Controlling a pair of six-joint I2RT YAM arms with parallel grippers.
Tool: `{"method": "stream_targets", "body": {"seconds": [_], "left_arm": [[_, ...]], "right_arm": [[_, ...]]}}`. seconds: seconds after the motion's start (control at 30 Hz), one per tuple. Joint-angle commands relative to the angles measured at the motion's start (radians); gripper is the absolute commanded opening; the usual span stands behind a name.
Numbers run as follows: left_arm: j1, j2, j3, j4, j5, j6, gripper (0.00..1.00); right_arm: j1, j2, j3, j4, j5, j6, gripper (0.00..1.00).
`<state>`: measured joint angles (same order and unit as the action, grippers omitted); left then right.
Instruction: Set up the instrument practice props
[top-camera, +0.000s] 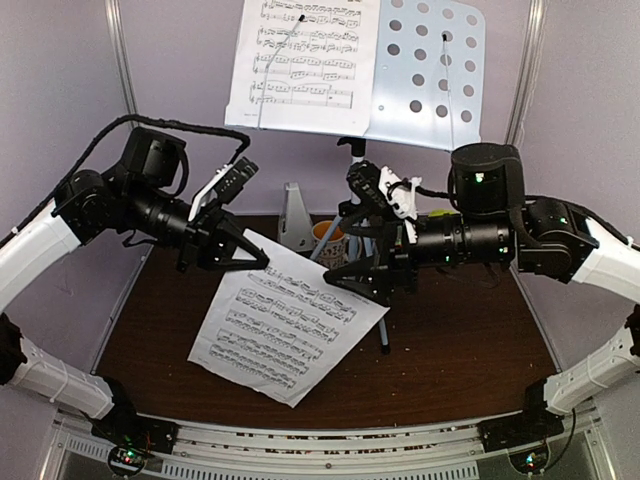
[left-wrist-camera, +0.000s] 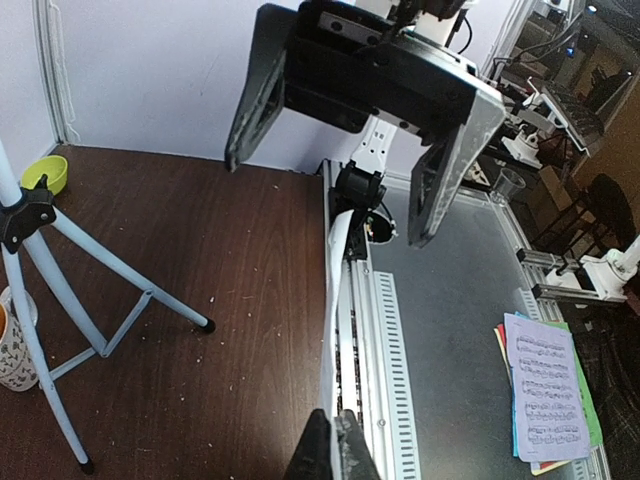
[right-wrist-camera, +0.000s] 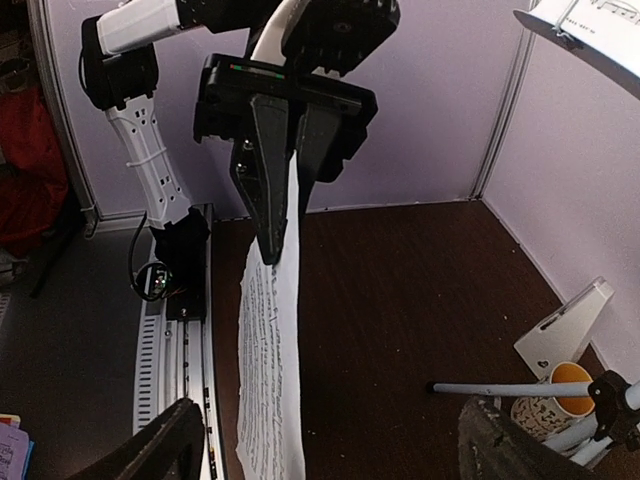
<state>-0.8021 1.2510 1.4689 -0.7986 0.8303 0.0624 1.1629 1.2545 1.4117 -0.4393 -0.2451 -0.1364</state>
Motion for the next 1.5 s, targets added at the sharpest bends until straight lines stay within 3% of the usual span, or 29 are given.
{"method": "stream_targets", "body": {"seconds": [0.0,0.2,0.47,0.8,0.93,1.0,1.1,1.13,1.23,1.3,1.4,1.47], "left_arm": [[-0.008,0.005,0.039,-0.005,0.044,0.047,0.0],[-0.008,0.0,0.042,-0.006,0.039,0.056,0.0],[-0.008,0.019,0.045,0.008,0.011,0.053,0.0],[-0.008,0.028,0.064,0.041,0.002,0.048,0.0],[-0.008,0.036,0.069,0.04,0.012,0.052,0.0],[-0.008,0.034,0.067,0.045,0.008,0.053,0.0],[-0.008,0.017,0.048,0.075,-0.001,0.051,0.02],[-0.007,0.007,0.037,0.092,-0.011,0.048,0.1],[0.023,-0.057,-0.055,0.193,-0.038,0.005,0.52],[0.068,-0.108,-0.142,0.309,-0.036,-0.059,0.73],[0.139,-0.186,-0.274,0.479,-0.042,-0.141,0.94],[0.177,-0.237,-0.357,0.592,-0.063,-0.198,0.98]], "right_arm": [[0.01,0.039,0.049,-0.045,0.036,-0.025,0.87],[0.011,0.076,0.083,-0.076,0.035,-0.032,0.75],[0.017,0.106,0.131,-0.125,0.034,-0.038,0.39],[0.029,0.138,0.171,-0.151,0.035,-0.031,0.39],[0.036,0.159,0.196,-0.163,0.032,-0.037,0.34],[0.037,0.163,0.205,-0.171,0.032,-0.04,0.24],[0.038,0.158,0.212,-0.182,0.045,-0.047,0.02],[0.037,0.148,0.208,-0.181,0.06,-0.047,0.0],[0.036,0.095,0.19,-0.173,0.105,-0.053,0.0],[0.029,0.034,0.154,-0.131,0.112,-0.041,0.0],[0.014,-0.067,0.091,-0.054,0.106,-0.027,0.0],[0.002,-0.131,0.059,-0.01,0.107,-0.017,0.0]]}}
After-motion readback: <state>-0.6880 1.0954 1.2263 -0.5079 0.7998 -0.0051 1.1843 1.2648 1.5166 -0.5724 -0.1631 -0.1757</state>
